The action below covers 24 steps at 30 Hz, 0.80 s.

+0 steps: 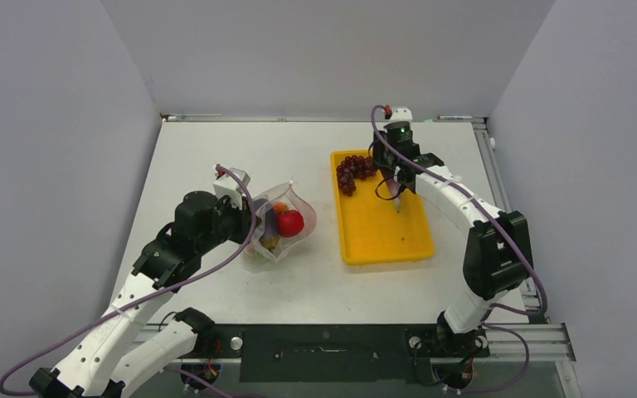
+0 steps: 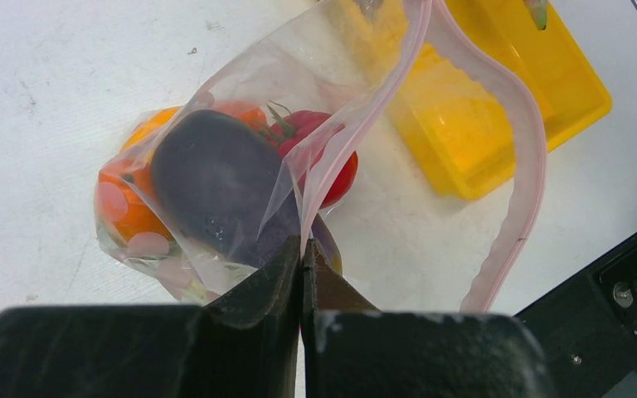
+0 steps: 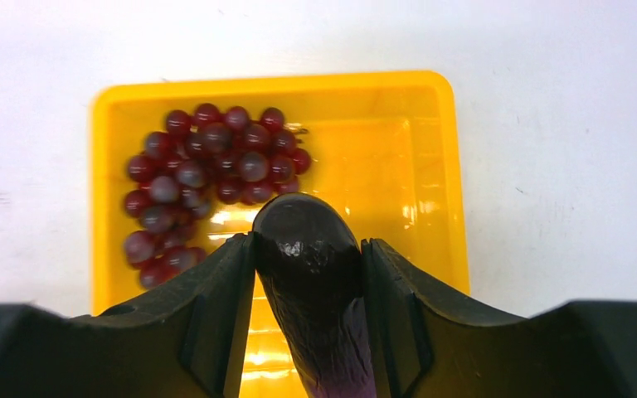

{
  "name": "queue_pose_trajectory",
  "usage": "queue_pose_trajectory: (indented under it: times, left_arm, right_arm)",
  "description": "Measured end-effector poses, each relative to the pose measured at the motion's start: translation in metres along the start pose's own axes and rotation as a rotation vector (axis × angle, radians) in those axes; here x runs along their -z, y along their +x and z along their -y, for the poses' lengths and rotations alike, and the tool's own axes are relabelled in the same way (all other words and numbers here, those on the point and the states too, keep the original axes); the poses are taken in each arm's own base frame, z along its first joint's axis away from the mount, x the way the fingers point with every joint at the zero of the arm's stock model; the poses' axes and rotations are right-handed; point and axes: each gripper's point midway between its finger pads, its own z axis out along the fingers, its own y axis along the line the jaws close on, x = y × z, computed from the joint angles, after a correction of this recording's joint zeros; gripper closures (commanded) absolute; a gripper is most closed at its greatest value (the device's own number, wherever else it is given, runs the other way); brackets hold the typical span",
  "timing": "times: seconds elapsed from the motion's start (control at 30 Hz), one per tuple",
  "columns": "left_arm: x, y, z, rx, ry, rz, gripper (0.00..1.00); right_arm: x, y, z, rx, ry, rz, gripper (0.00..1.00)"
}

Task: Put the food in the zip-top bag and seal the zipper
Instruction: Pick up the fake vegetable from the bin, then place the fake vegetable in the zipper food storage bag.

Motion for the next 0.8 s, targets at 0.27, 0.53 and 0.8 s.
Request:
queue_pose_trajectory:
  times: [0.27,0.53,0.8]
  left_arm:
    - [0.000,0.001,0.000,0.000,-0.002,-0.003,1.00]
    - [-0.001,0.001,-0.001,0.000,-0.005,-0.003,1.00]
    - [-0.001,0.001,-0.001,0.000,-0.006,-0.007,1.00]
  right_arm:
    - [0.065,-0.034,-0.035,-0.016,-0.175,0.148,0.95]
    - [0.143,-0.068,-0.080,-0.016,-0.425,0.313,0.95]
    - [0.220,-0.090,-0.103,-0.043,-0.684,0.487,0.94]
